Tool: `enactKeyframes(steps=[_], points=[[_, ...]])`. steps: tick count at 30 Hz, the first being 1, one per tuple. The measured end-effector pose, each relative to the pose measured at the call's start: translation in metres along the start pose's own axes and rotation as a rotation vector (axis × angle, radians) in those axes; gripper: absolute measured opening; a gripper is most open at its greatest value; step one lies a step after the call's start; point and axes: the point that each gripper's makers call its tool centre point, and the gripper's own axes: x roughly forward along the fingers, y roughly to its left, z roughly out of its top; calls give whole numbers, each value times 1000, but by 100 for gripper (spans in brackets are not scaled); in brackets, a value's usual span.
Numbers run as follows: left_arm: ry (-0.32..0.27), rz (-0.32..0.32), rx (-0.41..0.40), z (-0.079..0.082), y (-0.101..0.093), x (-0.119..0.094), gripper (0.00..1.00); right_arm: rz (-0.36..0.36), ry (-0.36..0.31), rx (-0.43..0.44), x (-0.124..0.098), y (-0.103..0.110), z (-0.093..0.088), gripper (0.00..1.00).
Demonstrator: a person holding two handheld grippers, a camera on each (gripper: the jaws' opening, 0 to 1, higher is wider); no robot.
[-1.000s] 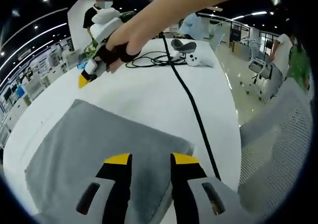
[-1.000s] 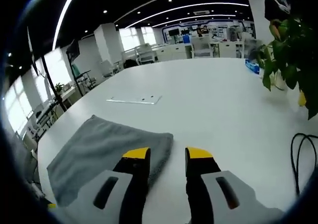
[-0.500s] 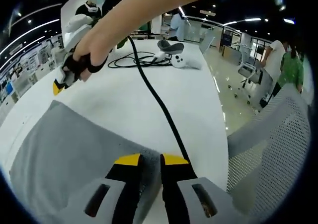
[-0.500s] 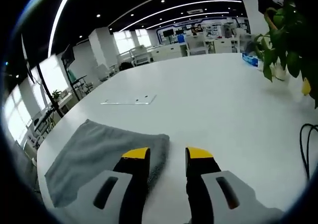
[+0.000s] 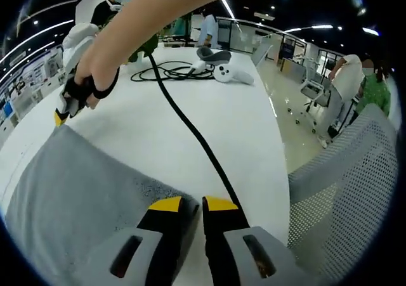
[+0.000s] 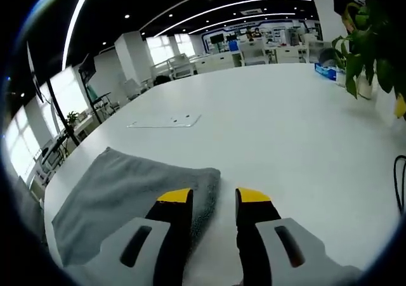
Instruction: Fold the towel on the table until its edges align and the towel forms a compact rectangular stack.
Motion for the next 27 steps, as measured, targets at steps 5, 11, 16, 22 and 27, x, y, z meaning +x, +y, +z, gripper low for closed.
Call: enactKeyframes(steps=[5,11,16,22,27], points=[[-4,26,20,-4,0,5,11,-3,-2,10,5,-3,-3,24],[-10,38,43,-3,2,6,10,-6,-25,54,9,-8,-1,17],[-7,39,53,-3,4,6,7,-15,-14,60,15,-11,-2,15],[-6,48,76,-3,5,7,5,12,0,57,21,-4,-6,4],[-11,57,55,-3,7,7,4,21,3,52,20,-2,-3,1]])
